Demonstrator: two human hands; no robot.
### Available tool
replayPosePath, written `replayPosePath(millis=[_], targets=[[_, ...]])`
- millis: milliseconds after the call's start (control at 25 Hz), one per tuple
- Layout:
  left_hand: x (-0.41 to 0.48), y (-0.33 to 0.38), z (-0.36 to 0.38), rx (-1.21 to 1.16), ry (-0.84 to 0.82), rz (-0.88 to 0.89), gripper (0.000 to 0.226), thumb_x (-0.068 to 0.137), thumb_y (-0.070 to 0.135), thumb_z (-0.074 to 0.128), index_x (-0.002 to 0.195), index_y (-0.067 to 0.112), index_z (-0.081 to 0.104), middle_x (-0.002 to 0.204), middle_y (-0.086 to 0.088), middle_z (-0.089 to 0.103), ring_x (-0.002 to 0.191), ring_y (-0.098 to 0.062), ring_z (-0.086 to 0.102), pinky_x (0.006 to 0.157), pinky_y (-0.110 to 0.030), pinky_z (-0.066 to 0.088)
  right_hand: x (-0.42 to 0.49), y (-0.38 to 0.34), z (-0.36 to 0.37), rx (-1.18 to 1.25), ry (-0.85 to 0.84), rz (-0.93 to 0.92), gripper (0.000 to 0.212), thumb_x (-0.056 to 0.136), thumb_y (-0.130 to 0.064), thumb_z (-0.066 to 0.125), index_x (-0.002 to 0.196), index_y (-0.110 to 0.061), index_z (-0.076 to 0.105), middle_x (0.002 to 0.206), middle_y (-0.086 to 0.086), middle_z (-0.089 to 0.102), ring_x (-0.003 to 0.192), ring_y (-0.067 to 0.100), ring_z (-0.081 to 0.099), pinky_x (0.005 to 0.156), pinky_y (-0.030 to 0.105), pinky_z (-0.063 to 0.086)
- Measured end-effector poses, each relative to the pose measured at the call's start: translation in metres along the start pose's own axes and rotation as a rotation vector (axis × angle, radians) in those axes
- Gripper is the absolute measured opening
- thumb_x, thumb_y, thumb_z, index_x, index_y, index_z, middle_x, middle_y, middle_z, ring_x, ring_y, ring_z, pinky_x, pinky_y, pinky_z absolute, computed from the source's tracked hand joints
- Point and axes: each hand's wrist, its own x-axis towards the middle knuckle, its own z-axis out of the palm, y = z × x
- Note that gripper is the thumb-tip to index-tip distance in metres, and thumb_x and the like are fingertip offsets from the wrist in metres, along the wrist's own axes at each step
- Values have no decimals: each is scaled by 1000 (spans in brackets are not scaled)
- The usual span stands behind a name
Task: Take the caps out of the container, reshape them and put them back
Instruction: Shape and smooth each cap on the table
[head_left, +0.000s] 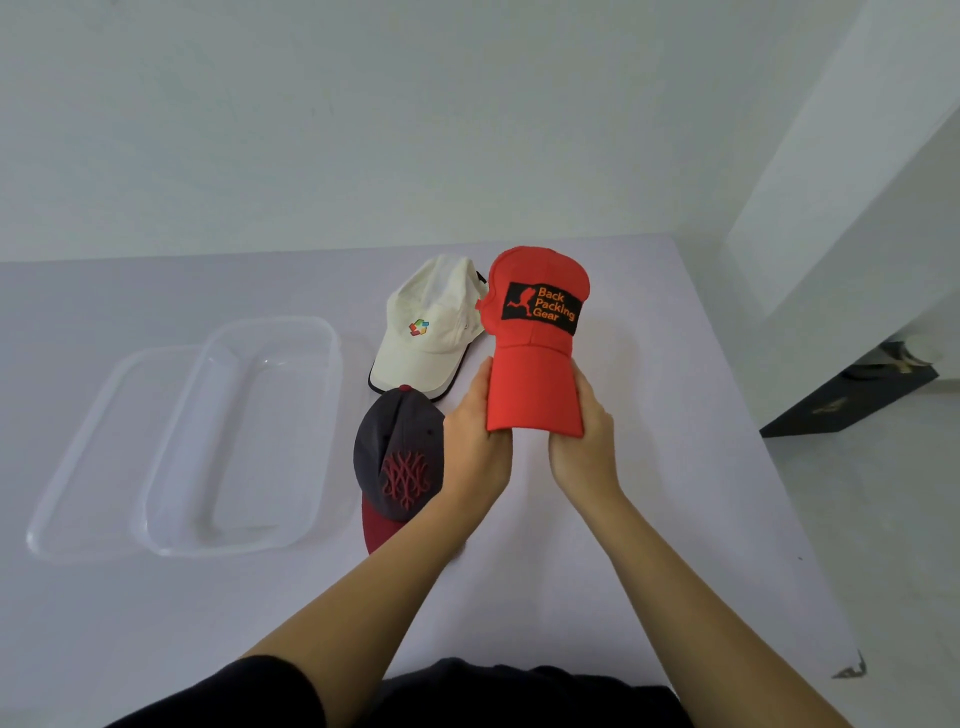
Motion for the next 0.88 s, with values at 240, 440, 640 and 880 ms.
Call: replayPosePath(millis=[240,440,640,880], targets=[[15,-19,-19,185,-51,108,63,84,34,35,145,18,34,138,-3,52,121,-22,52,98,-31,41,19,10,-30,-149,-151,-50,63,90,0,47,146,-20,27,137,-3,46,111,7,53,88,5,37],[5,-33,-24,290,-145,177,62,90,35,37,149,20,25,152,4,32,135,-10,34,105,-17,23,26,12,-37,800,-197,589,52,98,-47,29,139,-19,42,116,6,64,95,17,66,76,35,53],[16,-56,-28,75,-153,93,54,89,-7,47,139,13,40,132,7,51,119,-8,54,96,-9,40,32,20,-40,776,-210,590,58,90,-56,37,128,-18,57,125,12,63,116,29,59,95,48,47],[59,-9,-32,-782,-369,-646,48,97,48,34,124,17,59,115,-9,68,105,-23,62,90,-39,47,23,21,-45,753,-357,432,40,91,-28,49,128,-16,56,122,8,66,112,23,62,96,41,49]])
